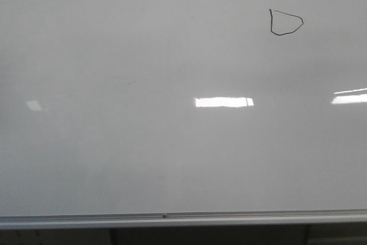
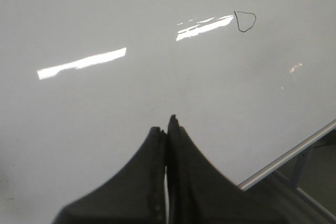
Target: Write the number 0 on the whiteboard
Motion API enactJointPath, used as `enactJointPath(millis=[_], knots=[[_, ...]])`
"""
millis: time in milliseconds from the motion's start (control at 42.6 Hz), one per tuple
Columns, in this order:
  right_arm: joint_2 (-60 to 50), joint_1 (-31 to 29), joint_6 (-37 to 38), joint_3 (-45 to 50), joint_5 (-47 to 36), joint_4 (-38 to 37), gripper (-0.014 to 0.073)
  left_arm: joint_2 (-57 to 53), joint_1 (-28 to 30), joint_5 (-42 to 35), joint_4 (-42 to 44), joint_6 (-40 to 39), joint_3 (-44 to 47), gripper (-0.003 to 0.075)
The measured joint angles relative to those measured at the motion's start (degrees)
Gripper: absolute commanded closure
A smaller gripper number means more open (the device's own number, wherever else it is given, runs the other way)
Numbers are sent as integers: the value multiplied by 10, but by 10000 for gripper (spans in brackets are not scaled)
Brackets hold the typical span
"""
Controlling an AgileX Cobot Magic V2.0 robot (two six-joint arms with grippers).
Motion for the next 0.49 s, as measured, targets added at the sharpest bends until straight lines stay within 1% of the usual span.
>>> enactJointPath(millis=[164, 492], knots=[[0, 0, 0, 0, 0, 0, 663, -45, 0, -10, -1, 0, 16, 740], [0, 0, 0, 0, 0, 1, 663, -46, 0, -14, -1, 0, 16, 740]])
